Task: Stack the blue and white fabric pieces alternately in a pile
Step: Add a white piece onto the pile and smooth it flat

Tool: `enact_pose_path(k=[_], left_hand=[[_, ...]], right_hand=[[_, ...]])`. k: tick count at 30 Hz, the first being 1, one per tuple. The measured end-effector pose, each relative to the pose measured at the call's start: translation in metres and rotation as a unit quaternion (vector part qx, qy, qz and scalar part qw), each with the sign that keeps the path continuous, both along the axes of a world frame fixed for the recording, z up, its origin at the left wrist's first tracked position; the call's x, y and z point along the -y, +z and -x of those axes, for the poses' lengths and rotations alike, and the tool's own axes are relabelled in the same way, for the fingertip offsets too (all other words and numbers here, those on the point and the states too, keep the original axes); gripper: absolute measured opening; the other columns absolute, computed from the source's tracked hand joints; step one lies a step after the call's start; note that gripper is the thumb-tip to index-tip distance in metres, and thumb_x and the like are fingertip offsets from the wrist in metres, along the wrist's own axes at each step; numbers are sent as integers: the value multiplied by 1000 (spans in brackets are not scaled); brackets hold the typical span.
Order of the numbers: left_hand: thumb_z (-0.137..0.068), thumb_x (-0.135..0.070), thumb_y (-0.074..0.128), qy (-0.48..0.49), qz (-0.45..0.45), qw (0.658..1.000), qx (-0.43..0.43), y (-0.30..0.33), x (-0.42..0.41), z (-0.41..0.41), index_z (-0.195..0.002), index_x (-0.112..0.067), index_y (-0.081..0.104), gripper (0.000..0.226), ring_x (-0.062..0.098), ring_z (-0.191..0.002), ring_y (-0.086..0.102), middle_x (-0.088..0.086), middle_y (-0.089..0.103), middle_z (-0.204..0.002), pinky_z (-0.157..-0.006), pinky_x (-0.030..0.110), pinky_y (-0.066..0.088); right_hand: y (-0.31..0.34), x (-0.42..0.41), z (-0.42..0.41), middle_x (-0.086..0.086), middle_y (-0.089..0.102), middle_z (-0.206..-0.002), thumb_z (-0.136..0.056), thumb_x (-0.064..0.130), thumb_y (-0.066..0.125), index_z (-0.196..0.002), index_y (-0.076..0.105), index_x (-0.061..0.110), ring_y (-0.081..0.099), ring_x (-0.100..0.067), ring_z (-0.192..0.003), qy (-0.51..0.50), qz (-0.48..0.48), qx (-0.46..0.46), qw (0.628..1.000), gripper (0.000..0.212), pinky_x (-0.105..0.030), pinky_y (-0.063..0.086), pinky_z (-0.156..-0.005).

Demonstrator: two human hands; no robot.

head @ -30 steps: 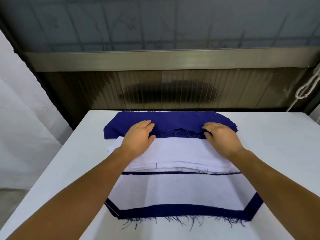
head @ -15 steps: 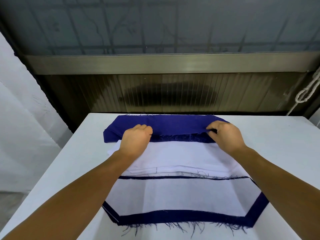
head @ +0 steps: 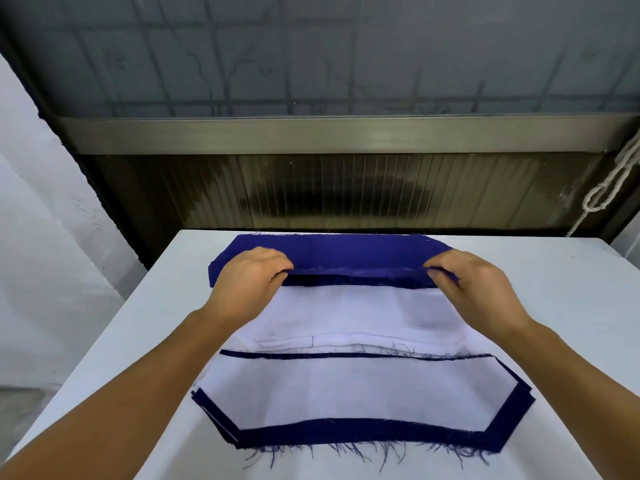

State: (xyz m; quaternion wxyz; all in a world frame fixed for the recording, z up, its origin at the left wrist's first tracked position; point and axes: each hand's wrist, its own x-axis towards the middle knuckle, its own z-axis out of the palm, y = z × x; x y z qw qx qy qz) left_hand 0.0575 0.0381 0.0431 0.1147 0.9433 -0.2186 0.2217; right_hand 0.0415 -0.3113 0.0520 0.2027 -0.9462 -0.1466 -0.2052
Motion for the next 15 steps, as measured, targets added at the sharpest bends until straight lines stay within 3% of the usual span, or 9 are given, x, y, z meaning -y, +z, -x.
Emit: enact_pose_path(k=[4, 7, 9, 12, 15], left_hand=[[-87, -16, 70, -1, -24, 999, -38, 22, -9, 50, -96, -23, 68, 12, 8, -77, 60, -13, 67, -89, -65, 26, 52], [-91, -25, 65, -23, -8, 989, -146, 28, -23, 72, -103, -35, 66, 16, -5, -82, 55, -27, 60, -93, -71, 15, 46], [-93, -27, 61, -35, -32, 968, -247, 28, -28, 76, -102, -41, 65, 17, -8, -89, 54, -29, 59, -94, -75, 14, 47], [-95, -27, 60, -40, -48, 939, -339, 26, -25, 77, -98, -44, 64, 17, -8, -91, 54, -28, 60, -96, -79, 13, 46], [-95, -27, 60, 5, -29, 953, -300, 28, -25, 74, -101, -40, 64, 15, -3, -91, 56, -25, 60, -99, -82, 18, 48]], right_hand=[[16, 14, 49, 24, 67, -84, -92, 23, 59, -93, 67, 36, 62, -4, -75, 19, -79, -111, 991, 16, -17, 47, -66], [21, 26, 69, 14, 70, -82, -94, 25, 56, -87, 68, 36, 64, -6, -71, 64, -116, -264, 955, 17, -17, 48, -62], [19, 30, 71, 8, 70, -84, -96, 22, 56, -85, 69, 28, 65, -11, -75, 73, -96, -339, 933, 18, -27, 53, -68], [13, 30, 67, 1, 69, -82, -96, 22, 58, -81, 69, 20, 63, -21, -76, 49, -46, -365, 928, 17, -31, 50, -69], [9, 28, 65, 7, 68, -78, -96, 23, 57, -83, 67, 27, 62, -14, -72, 28, -48, -301, 952, 17, -30, 50, -68]])
